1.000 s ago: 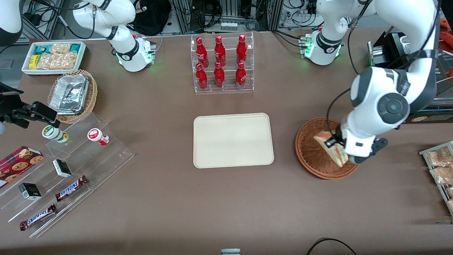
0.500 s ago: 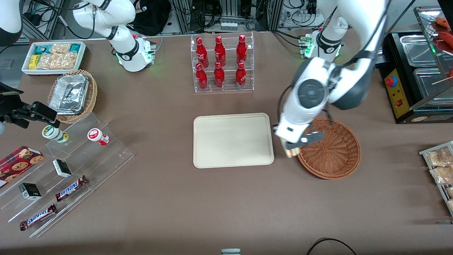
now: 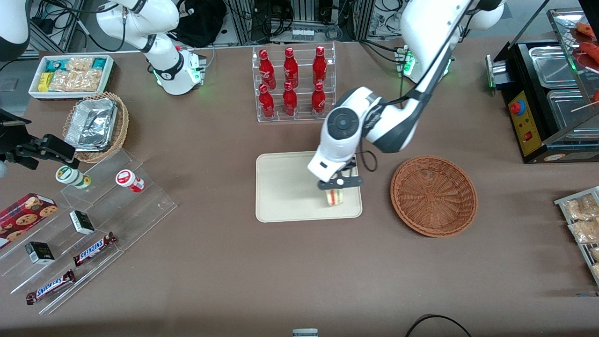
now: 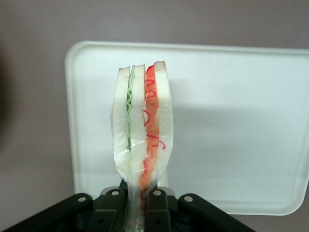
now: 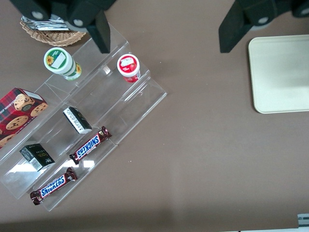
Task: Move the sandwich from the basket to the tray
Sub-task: 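Lift the sandwich and carry it over the cream tray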
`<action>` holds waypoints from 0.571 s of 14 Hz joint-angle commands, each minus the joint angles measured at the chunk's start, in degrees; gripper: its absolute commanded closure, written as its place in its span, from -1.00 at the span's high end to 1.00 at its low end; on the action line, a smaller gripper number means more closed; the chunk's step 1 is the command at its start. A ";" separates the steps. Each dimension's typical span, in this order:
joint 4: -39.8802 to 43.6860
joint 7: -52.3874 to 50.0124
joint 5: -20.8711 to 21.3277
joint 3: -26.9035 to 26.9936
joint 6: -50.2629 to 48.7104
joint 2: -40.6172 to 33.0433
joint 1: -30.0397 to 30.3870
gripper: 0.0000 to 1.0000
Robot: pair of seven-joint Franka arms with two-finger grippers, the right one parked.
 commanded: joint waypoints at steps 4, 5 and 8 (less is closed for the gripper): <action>3.06 0.04 0.77 0.32 5.06 5.73 -3.95 -0.77; 3.85 -0.39 0.77 0.32 5.16 6.52 -5.00 -0.76; 3.86 -0.57 0.59 0.32 5.25 7.32 -5.62 -0.76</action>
